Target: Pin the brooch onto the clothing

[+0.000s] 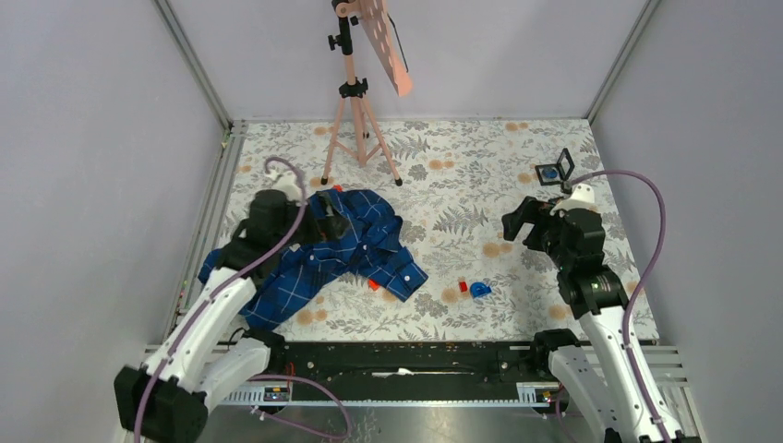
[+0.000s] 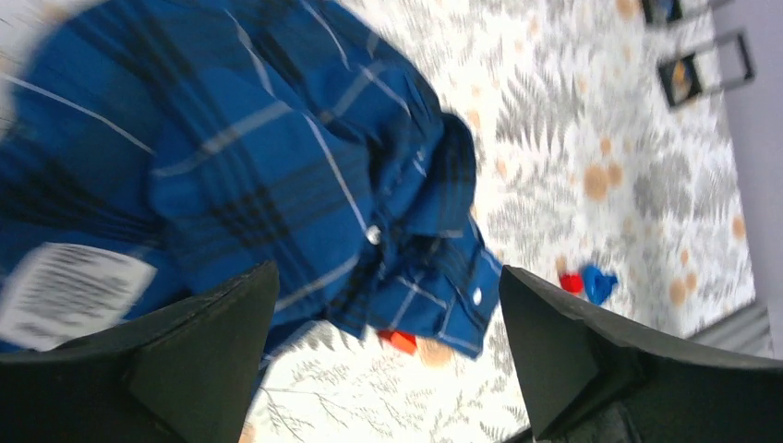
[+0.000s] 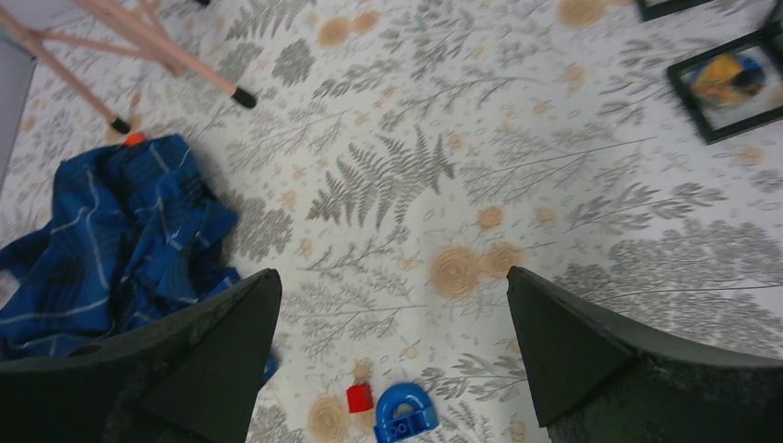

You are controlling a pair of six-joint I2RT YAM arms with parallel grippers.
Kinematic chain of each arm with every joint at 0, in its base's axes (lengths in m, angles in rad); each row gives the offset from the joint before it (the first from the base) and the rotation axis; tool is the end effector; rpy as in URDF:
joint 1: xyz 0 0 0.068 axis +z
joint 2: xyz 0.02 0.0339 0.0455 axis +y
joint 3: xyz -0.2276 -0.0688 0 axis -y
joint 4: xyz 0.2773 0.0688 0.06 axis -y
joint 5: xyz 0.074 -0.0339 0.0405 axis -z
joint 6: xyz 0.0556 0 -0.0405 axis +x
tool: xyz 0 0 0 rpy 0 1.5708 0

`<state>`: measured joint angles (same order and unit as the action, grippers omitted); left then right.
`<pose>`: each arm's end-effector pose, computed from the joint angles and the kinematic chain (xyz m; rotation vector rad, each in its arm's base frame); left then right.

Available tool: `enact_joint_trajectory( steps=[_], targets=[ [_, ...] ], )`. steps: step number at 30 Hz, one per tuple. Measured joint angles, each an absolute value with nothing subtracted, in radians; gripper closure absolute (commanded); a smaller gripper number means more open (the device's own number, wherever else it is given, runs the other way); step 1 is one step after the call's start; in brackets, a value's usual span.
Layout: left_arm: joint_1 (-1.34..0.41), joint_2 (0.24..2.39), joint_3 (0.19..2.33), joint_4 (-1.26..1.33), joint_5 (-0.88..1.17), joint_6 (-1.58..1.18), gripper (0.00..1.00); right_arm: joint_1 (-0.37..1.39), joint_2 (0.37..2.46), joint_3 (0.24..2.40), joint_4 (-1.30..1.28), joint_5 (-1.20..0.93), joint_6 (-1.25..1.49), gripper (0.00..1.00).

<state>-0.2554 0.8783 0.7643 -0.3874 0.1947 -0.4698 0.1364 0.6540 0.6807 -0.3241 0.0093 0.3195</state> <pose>0.2583 -0.0786 0.2550 -0.1050 2.1236 -0.6397 0.2367 0.0320 0.2814 0.1783 1.8710 0.3055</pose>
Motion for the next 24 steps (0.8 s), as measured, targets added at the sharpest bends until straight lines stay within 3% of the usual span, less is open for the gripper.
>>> enact_joint_trajectory(
  steps=[10, 15, 18, 24],
  targets=[
    [-0.646, 1.13, 0.73, -0.393, -0.109, -0.521, 0.01, 0.143, 0.831, 0.603, -0.238, -0.281, 0.4, 0.01],
    [-0.73, 1.308, 0.774, -0.414, -0.265, -0.498, 0.04, 0.261, 1.006, 0.606, -0.204, -0.313, 0.438, 0.09],
    [-0.73, 1.366, 0.789, -0.414, -0.326, -0.487, 0.11, 0.368, 1.099, 0.618, -0.182, -0.315, 0.466, 0.15],
    [-0.731, 1.411, 0.799, -0.413, -0.427, -0.463, 0.42, 0.576, 1.293, 0.669, -0.065, -0.291, 0.543, 0.2]
  ],
)
